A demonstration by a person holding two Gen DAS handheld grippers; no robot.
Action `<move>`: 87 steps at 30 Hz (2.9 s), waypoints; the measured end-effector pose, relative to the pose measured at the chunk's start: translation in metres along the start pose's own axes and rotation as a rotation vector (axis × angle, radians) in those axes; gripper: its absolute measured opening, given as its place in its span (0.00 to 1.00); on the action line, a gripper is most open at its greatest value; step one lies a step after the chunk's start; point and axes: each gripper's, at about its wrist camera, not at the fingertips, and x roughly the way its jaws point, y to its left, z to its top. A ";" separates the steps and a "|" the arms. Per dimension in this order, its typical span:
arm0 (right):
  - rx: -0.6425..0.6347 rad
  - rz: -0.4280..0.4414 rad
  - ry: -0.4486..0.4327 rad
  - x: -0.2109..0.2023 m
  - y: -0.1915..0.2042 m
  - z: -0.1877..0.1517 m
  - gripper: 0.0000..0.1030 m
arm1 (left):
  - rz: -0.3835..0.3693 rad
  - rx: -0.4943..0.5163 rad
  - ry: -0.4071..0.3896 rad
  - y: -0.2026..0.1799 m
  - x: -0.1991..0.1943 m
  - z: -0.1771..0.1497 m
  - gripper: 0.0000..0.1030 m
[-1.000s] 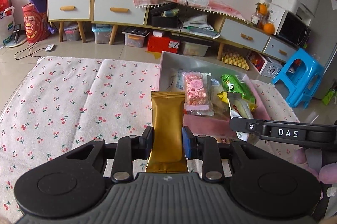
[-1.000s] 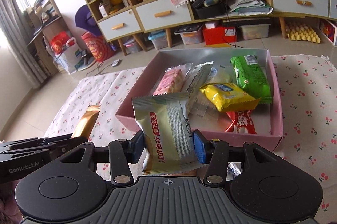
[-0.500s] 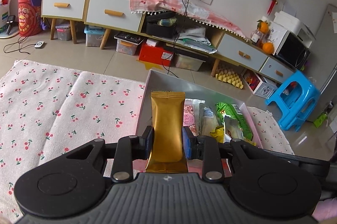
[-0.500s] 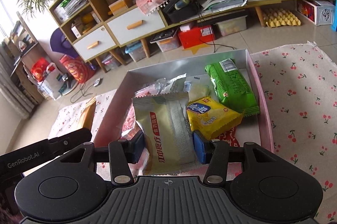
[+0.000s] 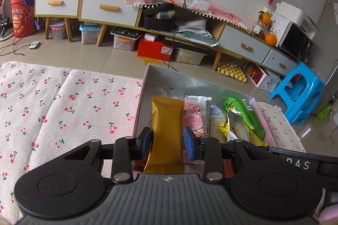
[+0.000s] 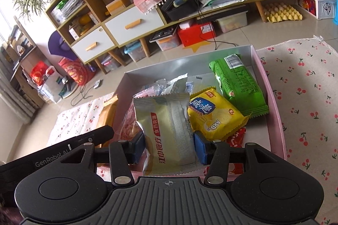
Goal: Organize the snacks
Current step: 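Carry the gold bar and white wafer packet into the pink box with both tools, then open both tools to release the bar and wafer packet, then withdraw, then move the left tool onto the red packet while the right tool approaches the orange packet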
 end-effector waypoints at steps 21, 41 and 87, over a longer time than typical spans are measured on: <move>-0.020 -0.036 -0.014 -0.025 0.004 0.003 0.70 | 0.040 0.070 0.019 -0.009 -0.020 -0.003 0.54; -0.173 -0.102 0.043 -0.091 -0.006 -0.025 0.84 | 0.045 0.175 0.079 -0.008 -0.065 -0.032 0.92; -0.547 -0.077 0.257 -0.109 -0.028 -0.149 0.91 | -0.324 0.797 0.277 -0.077 -0.083 -0.150 0.52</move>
